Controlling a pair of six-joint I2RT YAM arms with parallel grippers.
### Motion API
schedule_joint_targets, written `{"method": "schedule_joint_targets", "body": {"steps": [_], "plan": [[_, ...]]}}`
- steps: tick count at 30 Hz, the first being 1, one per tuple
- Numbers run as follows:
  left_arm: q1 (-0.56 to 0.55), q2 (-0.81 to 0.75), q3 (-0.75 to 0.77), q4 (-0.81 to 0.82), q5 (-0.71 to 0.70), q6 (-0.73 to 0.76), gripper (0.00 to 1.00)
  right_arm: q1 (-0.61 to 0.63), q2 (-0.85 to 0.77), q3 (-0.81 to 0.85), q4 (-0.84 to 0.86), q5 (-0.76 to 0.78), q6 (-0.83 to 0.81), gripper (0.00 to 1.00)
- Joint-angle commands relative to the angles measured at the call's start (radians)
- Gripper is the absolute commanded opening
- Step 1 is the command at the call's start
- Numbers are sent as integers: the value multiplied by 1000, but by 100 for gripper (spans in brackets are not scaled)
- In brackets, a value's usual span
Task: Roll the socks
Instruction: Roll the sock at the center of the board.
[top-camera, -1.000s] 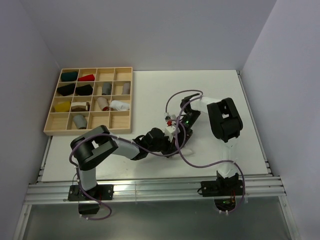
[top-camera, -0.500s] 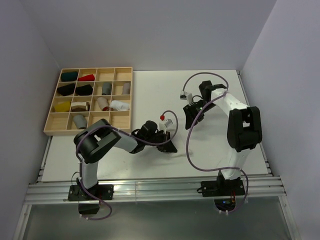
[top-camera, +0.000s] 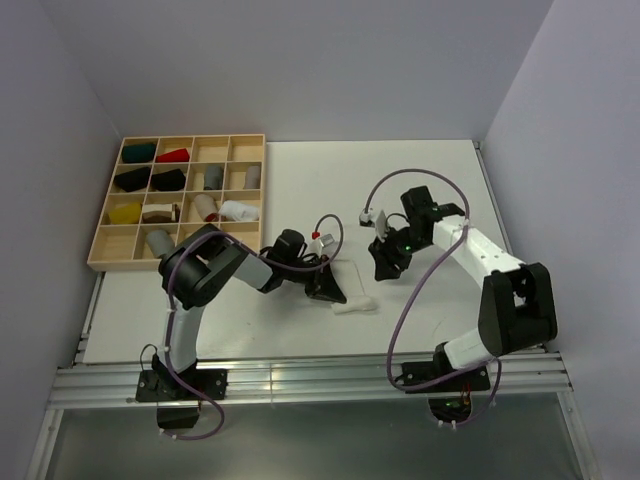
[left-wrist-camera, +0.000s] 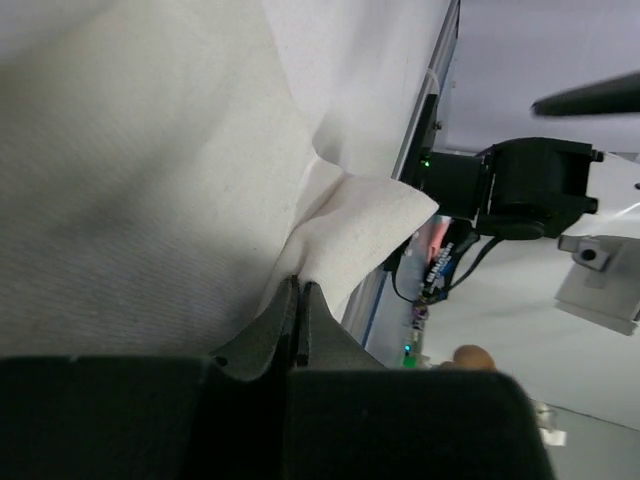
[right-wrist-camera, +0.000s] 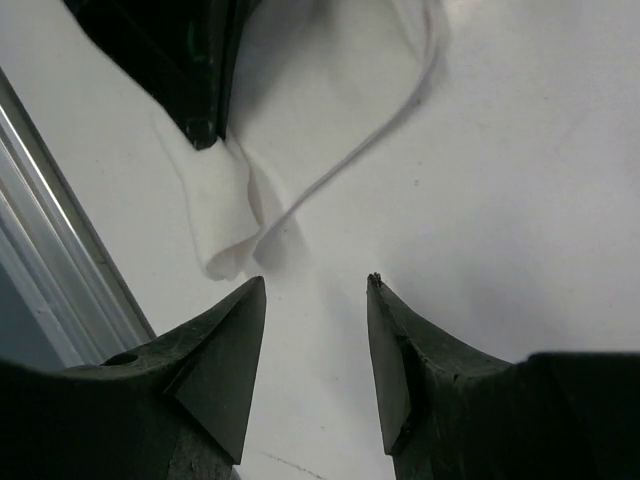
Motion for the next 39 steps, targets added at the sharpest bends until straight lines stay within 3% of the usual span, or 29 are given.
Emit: {"method": "schedule_joint_targets", "body": {"steps": [1, 12, 35, 39], "plan": [[27, 53, 0, -153, 3, -7, 0, 49, -91, -80, 116, 33, -74, 54], [61, 85, 95, -339, 34, 48, 0, 279, -249, -262, 295, 140, -71, 60], [67, 79, 114, -373, 55, 62, 0, 532, -154, -352, 449, 321, -69, 62], [67, 82, 114, -367, 63, 61, 0, 546, -122, -349, 459, 328, -62, 54]]}}
